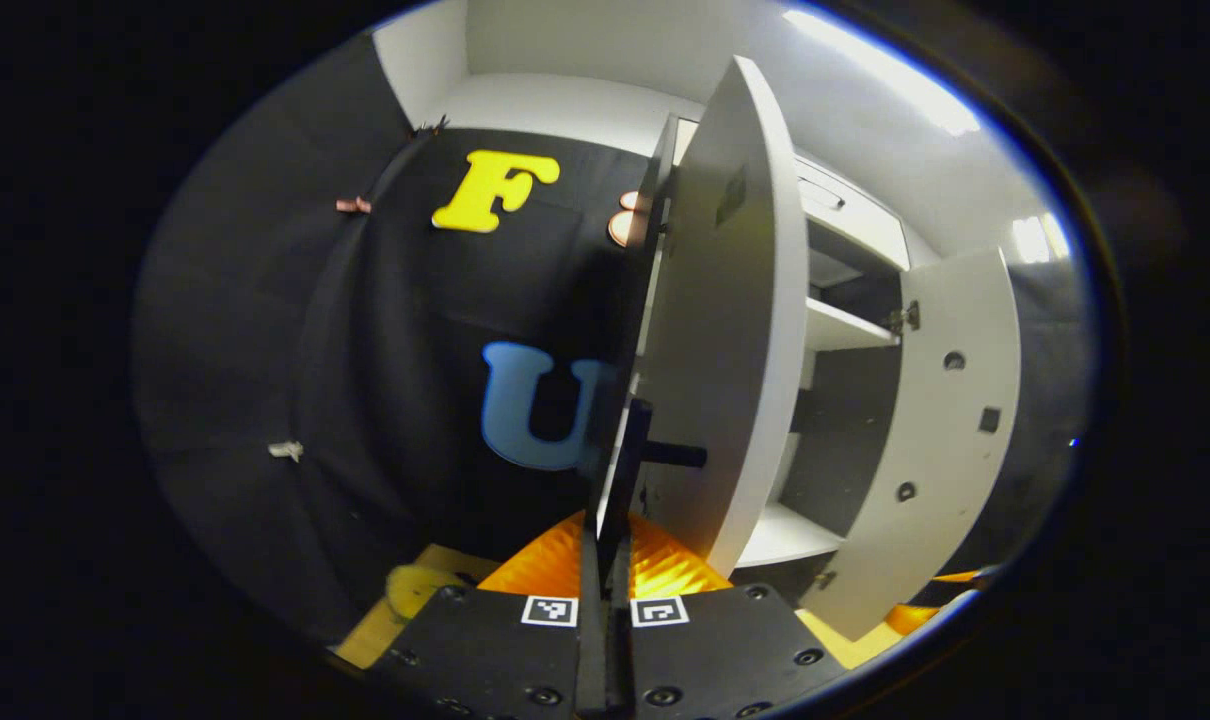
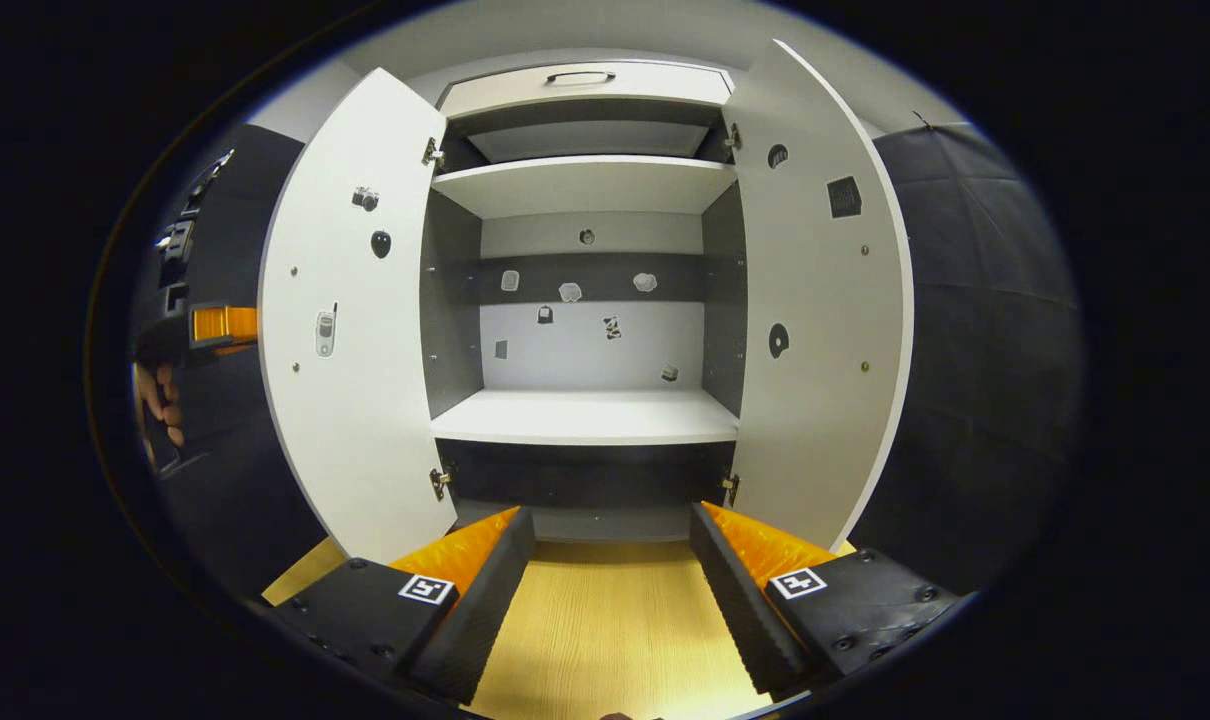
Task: Open the right door of the double-door shoe cabinet with the right hand, and open the left door with the left hand.
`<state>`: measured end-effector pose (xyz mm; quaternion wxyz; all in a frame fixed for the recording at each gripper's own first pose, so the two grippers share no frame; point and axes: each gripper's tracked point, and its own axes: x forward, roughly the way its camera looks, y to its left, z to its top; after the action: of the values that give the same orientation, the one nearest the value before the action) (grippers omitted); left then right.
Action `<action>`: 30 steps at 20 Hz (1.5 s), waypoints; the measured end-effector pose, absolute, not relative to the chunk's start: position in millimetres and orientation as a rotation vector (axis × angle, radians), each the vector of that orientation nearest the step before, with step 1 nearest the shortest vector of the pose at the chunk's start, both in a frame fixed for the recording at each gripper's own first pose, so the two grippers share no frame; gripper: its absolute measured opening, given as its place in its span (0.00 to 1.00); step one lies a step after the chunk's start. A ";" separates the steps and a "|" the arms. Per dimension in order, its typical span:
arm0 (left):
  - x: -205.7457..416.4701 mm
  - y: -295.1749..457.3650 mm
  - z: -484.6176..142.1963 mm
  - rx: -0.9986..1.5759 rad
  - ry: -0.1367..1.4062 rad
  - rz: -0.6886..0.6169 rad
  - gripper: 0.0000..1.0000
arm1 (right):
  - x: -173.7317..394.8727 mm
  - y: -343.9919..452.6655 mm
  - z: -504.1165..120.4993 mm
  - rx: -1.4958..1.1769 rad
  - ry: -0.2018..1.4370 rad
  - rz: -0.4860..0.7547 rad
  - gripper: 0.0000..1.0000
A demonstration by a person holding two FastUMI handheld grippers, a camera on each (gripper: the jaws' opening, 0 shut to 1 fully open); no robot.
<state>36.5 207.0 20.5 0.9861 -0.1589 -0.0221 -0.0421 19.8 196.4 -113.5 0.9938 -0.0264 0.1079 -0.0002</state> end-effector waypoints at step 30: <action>-90.2 63.6 12.8 -0.174 0.002 0.129 0.31 | -14.2 69.0 -37.2 0.023 0.135 0.127 0.99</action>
<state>-90.2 63.6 12.8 0.9941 -0.0871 0.0009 0.0643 -14.2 69.0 -37.2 0.9956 0.0115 0.0673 0.0636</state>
